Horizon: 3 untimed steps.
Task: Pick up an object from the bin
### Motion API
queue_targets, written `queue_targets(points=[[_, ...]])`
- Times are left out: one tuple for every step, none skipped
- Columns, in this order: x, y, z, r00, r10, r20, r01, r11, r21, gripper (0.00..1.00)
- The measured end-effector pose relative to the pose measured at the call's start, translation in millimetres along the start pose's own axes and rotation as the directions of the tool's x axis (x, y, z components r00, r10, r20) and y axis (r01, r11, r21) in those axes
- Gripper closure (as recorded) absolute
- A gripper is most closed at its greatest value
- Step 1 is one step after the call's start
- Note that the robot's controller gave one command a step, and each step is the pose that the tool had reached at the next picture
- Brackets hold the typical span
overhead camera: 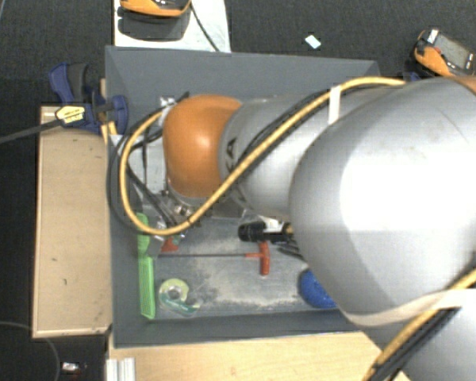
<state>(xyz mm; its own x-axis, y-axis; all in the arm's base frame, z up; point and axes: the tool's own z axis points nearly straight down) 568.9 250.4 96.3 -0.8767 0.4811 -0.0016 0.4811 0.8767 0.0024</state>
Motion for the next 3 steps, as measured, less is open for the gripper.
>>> queue_targets(points=[[-0.9, -12, 22, 0.948, 0.318, 0.0, -0.318, 0.948, -0.011, 1.0], [-0.9, -12, 22, 0.948, 0.318, 0.0, -0.318, 0.948, -0.011, 1.0], [0.5, -15, 3, 0.948, 0.318, -0.002, -0.318, 0.948, -0.001, 1.0]])
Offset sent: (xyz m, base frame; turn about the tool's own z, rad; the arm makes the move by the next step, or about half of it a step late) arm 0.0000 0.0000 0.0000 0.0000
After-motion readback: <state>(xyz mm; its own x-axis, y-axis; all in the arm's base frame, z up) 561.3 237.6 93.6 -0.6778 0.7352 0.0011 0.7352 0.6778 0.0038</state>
